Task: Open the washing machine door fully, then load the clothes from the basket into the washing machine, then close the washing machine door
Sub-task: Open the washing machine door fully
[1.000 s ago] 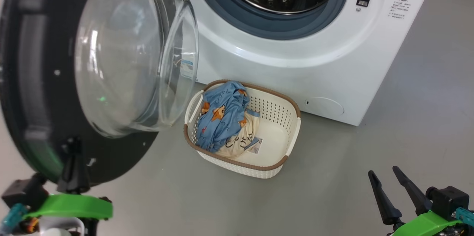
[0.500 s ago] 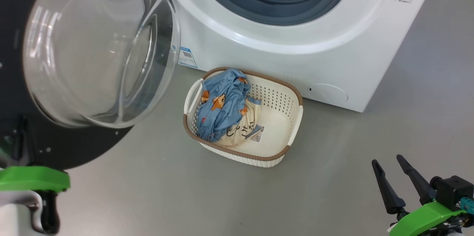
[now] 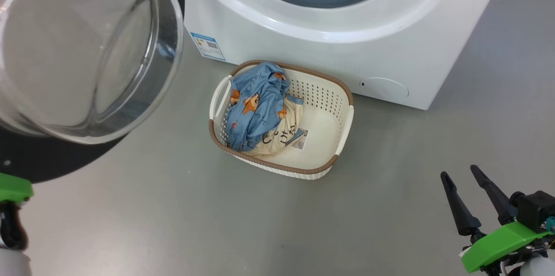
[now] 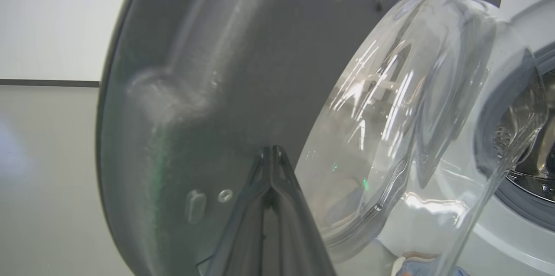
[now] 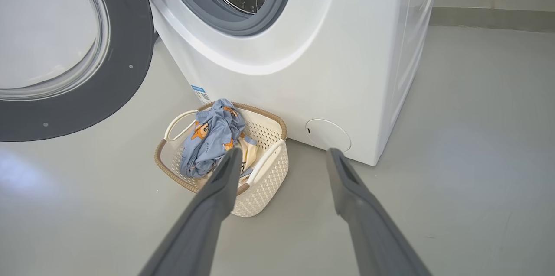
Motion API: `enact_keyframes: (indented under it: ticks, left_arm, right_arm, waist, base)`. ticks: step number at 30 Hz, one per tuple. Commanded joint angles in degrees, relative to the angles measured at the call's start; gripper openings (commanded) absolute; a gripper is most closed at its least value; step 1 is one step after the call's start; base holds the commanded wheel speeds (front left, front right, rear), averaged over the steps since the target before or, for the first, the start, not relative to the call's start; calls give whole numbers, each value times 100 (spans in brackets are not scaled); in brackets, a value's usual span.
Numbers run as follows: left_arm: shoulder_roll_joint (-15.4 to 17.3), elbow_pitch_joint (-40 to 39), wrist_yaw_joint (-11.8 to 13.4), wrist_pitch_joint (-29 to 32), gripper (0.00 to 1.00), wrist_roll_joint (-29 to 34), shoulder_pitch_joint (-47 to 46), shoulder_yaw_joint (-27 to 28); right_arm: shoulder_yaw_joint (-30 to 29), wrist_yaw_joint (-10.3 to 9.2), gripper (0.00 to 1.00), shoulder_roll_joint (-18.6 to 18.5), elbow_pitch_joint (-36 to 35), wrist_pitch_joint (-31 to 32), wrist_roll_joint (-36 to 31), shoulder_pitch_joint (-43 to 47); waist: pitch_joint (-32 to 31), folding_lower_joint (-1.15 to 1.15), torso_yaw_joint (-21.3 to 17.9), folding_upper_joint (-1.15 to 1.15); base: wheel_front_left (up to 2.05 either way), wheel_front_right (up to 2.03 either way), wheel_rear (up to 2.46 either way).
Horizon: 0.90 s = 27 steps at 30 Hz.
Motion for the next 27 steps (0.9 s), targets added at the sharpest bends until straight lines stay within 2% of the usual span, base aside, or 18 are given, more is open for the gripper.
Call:
enact_keyframes:
  ticks: [1,14,27]
  left_arm:
    - [444,-41,64,-53,0,85,-194,244]
    - [720,499,55,-53,0,434,-654,701]
    - [657,635,39,-53,0,615,-565,791]
  right_arm:
    - [146,9,100,-122,-140,-70,-73,-166]
    - [223,9,100,-201,-118,-70,-66,-326]
    - [234,9,100,-132,-55,-70,-55,-275]
  waist:
    - [75,0,-46,0]
    - [265,0,-179,0]
    - [33,0,-156,0]
  base:
    - [0,0,0]
    - [0,0,0]
    - [0,0,0]
